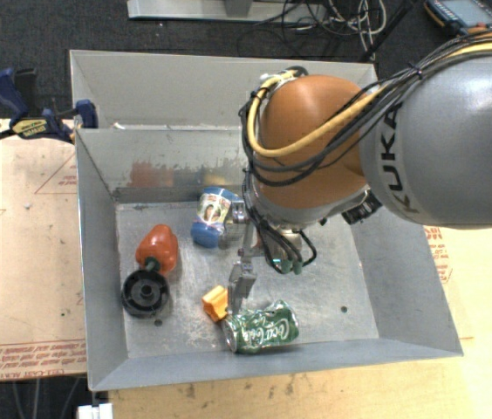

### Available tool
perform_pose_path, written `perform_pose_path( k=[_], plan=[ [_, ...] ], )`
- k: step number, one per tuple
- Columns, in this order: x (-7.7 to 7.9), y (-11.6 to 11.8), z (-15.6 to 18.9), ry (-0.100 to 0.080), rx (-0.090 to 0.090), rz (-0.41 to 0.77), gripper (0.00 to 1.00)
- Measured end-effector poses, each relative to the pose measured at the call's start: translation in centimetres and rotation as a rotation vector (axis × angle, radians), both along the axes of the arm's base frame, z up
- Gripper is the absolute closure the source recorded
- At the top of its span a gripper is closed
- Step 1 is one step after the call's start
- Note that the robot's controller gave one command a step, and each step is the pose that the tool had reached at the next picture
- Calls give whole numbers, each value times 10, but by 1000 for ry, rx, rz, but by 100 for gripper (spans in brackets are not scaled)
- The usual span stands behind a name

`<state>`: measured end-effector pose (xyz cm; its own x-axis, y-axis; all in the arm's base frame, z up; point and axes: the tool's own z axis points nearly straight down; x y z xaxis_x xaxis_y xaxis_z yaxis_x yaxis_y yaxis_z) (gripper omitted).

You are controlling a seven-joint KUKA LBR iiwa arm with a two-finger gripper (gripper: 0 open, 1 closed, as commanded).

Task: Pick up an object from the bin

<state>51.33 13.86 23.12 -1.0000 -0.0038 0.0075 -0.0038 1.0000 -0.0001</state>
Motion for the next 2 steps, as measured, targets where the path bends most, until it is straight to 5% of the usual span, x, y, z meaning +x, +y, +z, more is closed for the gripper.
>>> perform_pose_path(
  k=[1,2],
  plan=[
    [2,-1,4,-8,1,-3,0],
    [-8,-16,-44,-11,2,104,0]
  ],
)
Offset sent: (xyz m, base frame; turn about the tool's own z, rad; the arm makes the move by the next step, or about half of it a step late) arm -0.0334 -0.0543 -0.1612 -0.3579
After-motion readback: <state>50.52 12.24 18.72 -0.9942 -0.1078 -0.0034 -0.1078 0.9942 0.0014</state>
